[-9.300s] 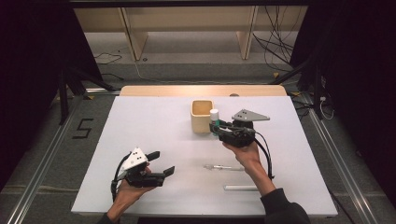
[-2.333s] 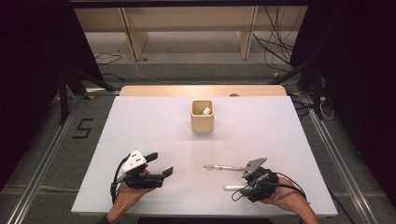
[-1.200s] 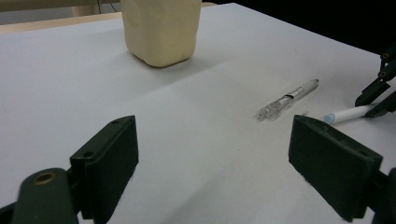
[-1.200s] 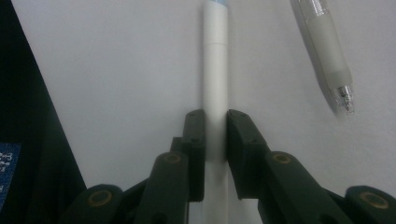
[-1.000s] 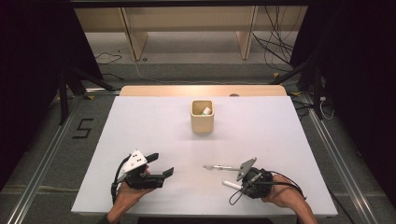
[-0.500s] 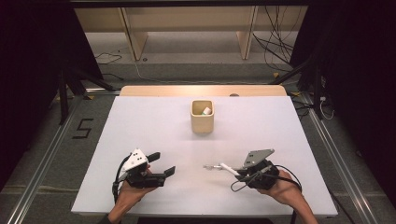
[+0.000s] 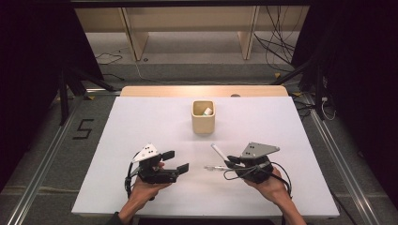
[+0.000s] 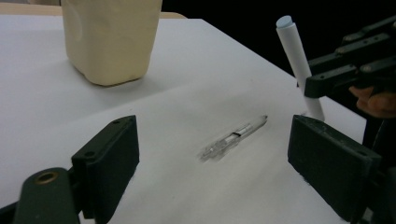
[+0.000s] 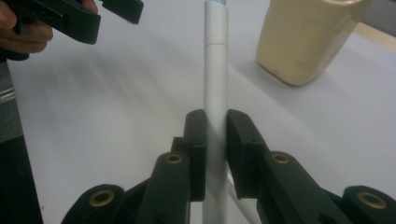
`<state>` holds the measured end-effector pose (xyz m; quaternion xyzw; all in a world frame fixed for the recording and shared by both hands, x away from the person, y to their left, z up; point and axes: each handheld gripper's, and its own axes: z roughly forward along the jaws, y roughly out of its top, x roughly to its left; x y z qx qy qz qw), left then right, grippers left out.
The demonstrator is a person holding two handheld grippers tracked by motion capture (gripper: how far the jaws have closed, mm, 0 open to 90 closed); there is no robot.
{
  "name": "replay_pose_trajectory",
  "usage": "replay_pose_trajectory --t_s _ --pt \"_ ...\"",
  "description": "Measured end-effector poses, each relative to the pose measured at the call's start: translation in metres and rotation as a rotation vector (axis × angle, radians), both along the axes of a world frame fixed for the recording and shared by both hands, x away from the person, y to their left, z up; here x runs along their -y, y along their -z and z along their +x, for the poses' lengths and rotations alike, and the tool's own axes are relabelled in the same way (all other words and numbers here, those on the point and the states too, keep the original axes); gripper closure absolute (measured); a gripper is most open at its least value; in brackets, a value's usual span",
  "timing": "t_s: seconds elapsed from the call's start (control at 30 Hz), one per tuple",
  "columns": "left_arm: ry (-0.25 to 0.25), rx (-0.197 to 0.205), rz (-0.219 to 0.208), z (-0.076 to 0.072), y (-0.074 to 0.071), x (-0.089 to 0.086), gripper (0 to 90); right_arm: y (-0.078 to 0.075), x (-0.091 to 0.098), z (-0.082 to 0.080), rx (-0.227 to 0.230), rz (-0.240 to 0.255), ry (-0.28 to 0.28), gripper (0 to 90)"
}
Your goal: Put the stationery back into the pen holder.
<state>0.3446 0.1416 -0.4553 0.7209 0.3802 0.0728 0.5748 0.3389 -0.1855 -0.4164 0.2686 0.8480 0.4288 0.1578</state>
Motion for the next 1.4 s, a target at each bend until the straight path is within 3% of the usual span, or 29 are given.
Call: replay_pose_trajectory --t_s 0.2,0.53,0.7,0.77,1.07,1.4 --pt "0.007 -0.033 -0.043 0.007 -0.005 0.009 16.5 0.005 -0.013 0.002 0.017 0.047 0.022 78.8" --pt "0.035 -0.055 -0.106 0.014 -0.016 0.025 20.0 0.010 -0.034 0.005 0.015 0.081 0.020 78.8" --pt "0.057 -0.089 -0.139 0.019 -0.015 0.031 23.5 0.011 -0.041 0.006 0.018 0.108 0.016 78.8" --pt "0.054 -0.105 -0.171 0.021 -0.015 0.031 25.7 0.011 -0.044 0.005 0.021 0.115 0.011 78.8" --pt "0.078 -0.115 -0.230 0.024 -0.019 0.035 39.1 0.012 -0.057 0.004 0.028 0.140 -0.008 78.8" --pt "0.093 -0.135 -0.258 0.025 -0.017 0.034 55.6 0.013 -0.061 0.002 0.026 0.162 -0.027 78.8"
